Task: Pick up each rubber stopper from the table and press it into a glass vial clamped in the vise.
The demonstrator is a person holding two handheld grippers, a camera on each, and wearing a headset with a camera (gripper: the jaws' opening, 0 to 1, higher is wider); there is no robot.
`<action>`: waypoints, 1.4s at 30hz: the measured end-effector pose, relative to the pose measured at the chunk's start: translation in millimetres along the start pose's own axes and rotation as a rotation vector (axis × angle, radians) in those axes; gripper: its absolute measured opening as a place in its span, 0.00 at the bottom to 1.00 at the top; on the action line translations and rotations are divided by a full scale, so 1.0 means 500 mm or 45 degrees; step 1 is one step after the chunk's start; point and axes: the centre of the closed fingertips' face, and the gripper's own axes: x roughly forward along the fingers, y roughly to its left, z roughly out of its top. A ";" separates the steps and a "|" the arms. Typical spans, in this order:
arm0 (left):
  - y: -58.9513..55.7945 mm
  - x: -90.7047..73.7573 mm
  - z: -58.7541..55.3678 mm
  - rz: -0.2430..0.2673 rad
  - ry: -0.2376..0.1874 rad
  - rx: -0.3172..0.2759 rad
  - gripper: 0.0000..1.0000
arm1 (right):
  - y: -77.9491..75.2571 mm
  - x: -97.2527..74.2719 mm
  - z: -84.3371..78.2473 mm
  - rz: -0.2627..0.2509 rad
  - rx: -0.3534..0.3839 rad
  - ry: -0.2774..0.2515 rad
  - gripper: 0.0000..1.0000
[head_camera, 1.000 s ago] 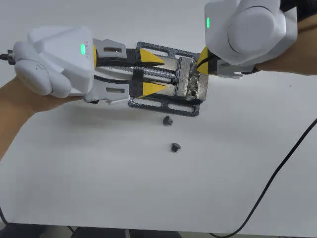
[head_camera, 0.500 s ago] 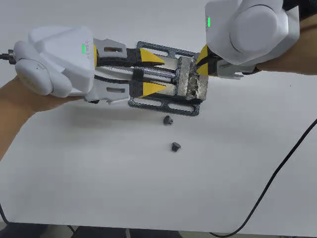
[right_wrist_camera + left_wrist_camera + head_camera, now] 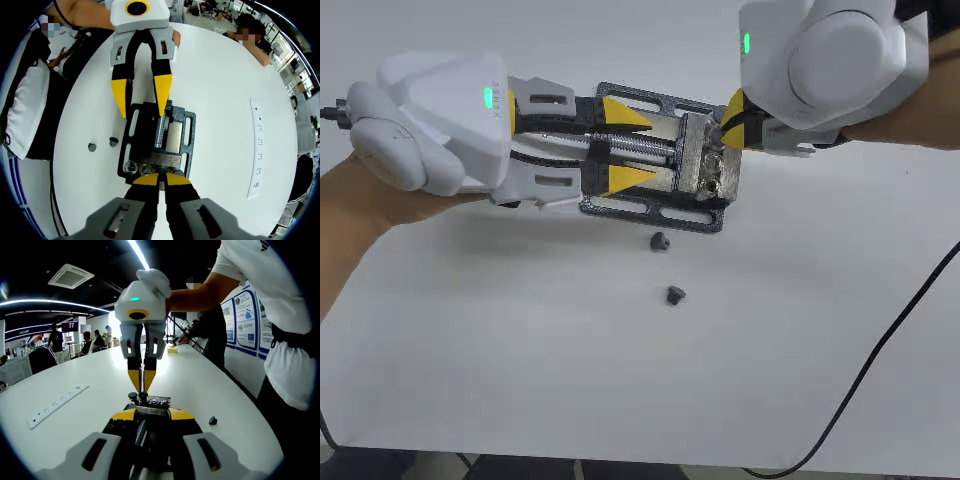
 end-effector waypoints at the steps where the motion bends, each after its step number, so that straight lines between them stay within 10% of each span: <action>1: 0.000 0.000 0.000 0.000 0.001 0.000 0.20 | 0.000 0.000 0.000 0.001 0.000 0.001 0.03; 42: 0.004 0.004 0.002 0.007 -0.001 0.003 0.20 | 0.000 0.005 -0.011 0.038 0.053 0.033 0.05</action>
